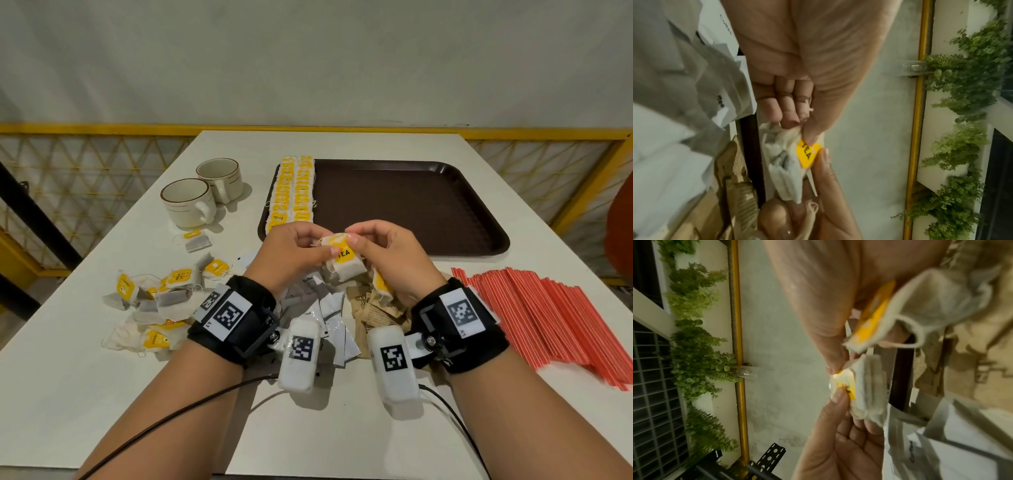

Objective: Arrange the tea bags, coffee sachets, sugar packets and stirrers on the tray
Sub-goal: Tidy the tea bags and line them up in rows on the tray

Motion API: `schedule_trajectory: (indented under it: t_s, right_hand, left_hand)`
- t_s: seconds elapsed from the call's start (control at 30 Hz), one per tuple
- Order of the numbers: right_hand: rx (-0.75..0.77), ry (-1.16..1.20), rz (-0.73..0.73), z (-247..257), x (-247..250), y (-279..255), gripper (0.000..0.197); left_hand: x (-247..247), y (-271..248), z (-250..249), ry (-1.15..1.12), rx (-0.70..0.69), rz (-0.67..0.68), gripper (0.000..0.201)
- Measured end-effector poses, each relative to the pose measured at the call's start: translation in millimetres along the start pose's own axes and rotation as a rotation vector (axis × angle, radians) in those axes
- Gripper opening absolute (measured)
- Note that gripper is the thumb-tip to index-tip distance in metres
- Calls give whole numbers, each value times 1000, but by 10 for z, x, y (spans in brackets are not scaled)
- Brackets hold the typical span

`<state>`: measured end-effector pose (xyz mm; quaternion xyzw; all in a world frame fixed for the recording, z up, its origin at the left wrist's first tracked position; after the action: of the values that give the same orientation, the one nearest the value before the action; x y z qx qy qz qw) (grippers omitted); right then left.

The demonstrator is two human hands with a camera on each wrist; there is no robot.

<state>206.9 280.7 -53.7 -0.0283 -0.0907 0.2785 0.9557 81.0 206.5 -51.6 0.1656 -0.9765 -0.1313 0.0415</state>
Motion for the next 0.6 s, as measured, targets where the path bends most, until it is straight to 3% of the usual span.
schedule_trajectory:
  t_s: [0.13,0.33,0.6]
  right_hand:
    - [-60,-105,97,-27,-87,-18,14]
    - [-96,-353,287,3,-107,-132,40]
    - [-100,-856,330,-51,-245,-156,53]
  left_hand:
    - [130,17,38,47,22,-92,12]
    - [261,59,67,58,38,-139,10]
    - [263,59,60,60,39,-143,10]
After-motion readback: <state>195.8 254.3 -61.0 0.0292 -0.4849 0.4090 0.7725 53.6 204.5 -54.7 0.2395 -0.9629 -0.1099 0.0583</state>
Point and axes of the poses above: each hand's wrist, its own y-axis towards the middle knuckle, its own x-axis out of the back of the hand, z = x × y, the point moved 10 cm from there along y, towards the middle knuckle, and after that the axes turned 11 degrees about -x, right-handed, at the moved point
